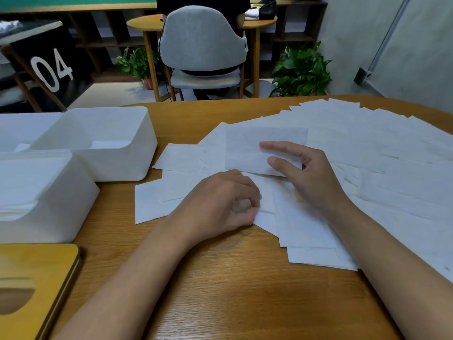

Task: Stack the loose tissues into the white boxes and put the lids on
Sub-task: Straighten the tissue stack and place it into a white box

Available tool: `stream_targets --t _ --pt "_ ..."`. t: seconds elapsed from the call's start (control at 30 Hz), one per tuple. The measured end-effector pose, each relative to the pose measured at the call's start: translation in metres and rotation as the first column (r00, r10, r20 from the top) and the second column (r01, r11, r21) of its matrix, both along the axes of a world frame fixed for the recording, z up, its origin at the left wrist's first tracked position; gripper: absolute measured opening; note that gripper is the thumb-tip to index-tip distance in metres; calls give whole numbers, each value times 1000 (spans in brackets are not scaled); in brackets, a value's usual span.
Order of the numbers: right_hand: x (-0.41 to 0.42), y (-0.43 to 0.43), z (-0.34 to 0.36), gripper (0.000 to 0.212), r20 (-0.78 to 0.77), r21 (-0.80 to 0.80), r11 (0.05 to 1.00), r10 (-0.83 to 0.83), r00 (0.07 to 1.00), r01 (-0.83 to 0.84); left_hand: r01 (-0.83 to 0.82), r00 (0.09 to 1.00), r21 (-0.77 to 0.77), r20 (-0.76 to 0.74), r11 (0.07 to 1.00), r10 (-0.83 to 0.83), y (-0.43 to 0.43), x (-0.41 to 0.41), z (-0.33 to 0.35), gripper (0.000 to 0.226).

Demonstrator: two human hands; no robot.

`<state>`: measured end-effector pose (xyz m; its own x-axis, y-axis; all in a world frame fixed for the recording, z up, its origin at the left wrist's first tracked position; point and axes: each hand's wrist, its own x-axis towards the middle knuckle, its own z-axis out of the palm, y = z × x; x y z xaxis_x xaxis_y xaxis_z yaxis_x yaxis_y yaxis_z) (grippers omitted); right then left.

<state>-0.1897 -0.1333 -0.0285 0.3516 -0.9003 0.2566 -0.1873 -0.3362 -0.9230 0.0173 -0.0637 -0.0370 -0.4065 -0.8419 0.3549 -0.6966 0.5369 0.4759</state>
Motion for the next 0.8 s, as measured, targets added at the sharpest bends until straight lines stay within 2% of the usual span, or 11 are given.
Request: stream_targets --t 0.2,0.33,0.47,0.63,0.73,0.8 --pt "-2 2 3 23 32 -10 1000 26 999 -26 -126 963 -47 -247 991 111 0 7 12 8" --pt "-1 4 3 42 93 51 994 87 992 -92 -255 845 -3 -487 967 222 1 14 18 2" --pt "0 8 4 66 90 38 983 175 980 -179 -358 719 83 -612 930 331 -3 18 18 6" --pt "2 15 7 50 -49 -9 984 179 983 -180 -381 603 243 -666 892 439 -5 12 22 13" --pt "7 16 4 28 -33 -41 996 82 996 -84 -366 589 300 -658 881 469 -6 11 20 19" --pt "8 14 2 18 0 -47 999 13 1000 -13 -350 585 332 -653 876 481 -5 12 21 11"
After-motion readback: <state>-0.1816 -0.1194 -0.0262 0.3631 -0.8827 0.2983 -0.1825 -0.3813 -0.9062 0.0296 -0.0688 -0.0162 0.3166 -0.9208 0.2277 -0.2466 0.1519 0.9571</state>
